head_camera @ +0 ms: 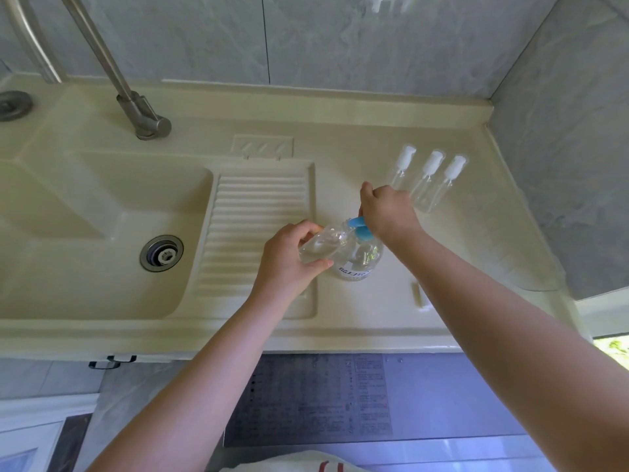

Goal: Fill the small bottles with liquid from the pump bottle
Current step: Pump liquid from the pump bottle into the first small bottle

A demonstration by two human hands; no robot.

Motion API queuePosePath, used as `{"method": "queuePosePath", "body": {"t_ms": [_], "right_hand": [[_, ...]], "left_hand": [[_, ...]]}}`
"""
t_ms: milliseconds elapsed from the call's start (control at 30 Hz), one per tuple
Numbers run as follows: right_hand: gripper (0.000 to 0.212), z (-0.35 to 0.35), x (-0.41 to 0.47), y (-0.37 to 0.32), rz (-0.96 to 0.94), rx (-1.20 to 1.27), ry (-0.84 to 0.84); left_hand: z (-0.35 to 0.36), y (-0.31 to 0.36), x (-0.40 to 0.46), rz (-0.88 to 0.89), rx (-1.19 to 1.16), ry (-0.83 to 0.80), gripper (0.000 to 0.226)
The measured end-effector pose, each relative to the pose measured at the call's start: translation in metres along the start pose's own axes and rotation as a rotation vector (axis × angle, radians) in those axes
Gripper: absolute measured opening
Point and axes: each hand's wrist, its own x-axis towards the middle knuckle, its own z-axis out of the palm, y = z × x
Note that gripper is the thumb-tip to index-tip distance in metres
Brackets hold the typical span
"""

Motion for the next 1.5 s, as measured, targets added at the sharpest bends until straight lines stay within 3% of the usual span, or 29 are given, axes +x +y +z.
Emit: {"method": "queuePosePath", "body": {"t_ms": [100,200,333,433,533,567,733,833,900,1000,1133,1233,1367,1500], "right_hand": [[0.028,0.000,-0.005,0.001,-0.059,0.053,0.007],[0.051,-0.008,-0.001,-0.001,-0.027,0.103,-0.058],[0.058,-0.011,0.002,-0.004,-0.033,-0.020,-0.060],[0.051,-0.009,-0.001,0.000,-0.058,-0.047,-0.080],[0.020,-0.002,-0.003,0.002,-0.033,0.013,-0.030],[0.018,-0.001,-0.004,0.001,-0.035,0.001,-0.016],[0.039,-0.006,-0.003,-0.001,-0.034,0.086,-0.029],[0.063,-0.017,-0.002,-0.006,0.030,0.073,-0.092],[0.065,-0.019,-0.003,-0.006,0.026,0.032,-0.111],[0.059,-0.020,-0.003,-0.006,0.007,-0.018,-0.112],[0.021,-0.007,-0.005,-0.003,0.011,0.095,-0.028],[0.018,-0.001,-0.002,0.002,0.024,0.103,-0.013],[0.036,-0.007,-0.009,-0.003,-0.016,0.219,-0.023],[0.071,-0.024,-0.011,-0.006,0.013,0.118,-0.106]], "left_hand": [[0.001,-0.001,0.001,0.000,0.008,0.008,0.036],[0.000,0.000,0.001,0.001,0.008,0.013,0.037],[-0.002,0.000,0.000,0.008,0.016,0.017,0.037],[-0.001,0.000,0.000,0.000,0.004,0.011,0.037],[0.000,0.000,0.000,0.003,-0.001,0.006,0.037],[0.000,0.000,0.001,0.005,0.006,0.005,0.037],[0.001,0.000,0.000,0.004,0.018,0.001,0.038],[-0.002,0.001,0.000,0.000,0.027,0.003,0.038],[-0.003,0.001,0.000,0.000,0.026,0.004,0.037],[-0.002,0.002,-0.001,-0.006,0.023,0.010,0.037],[-0.001,0.002,0.000,-0.003,0.022,0.013,0.037],[-0.001,0.000,0.000,-0.002,0.034,0.011,0.038],[0.000,-0.002,0.000,-0.004,0.050,0.009,0.038],[-0.002,-0.002,-0.002,0.006,0.062,0.016,0.039]]}}
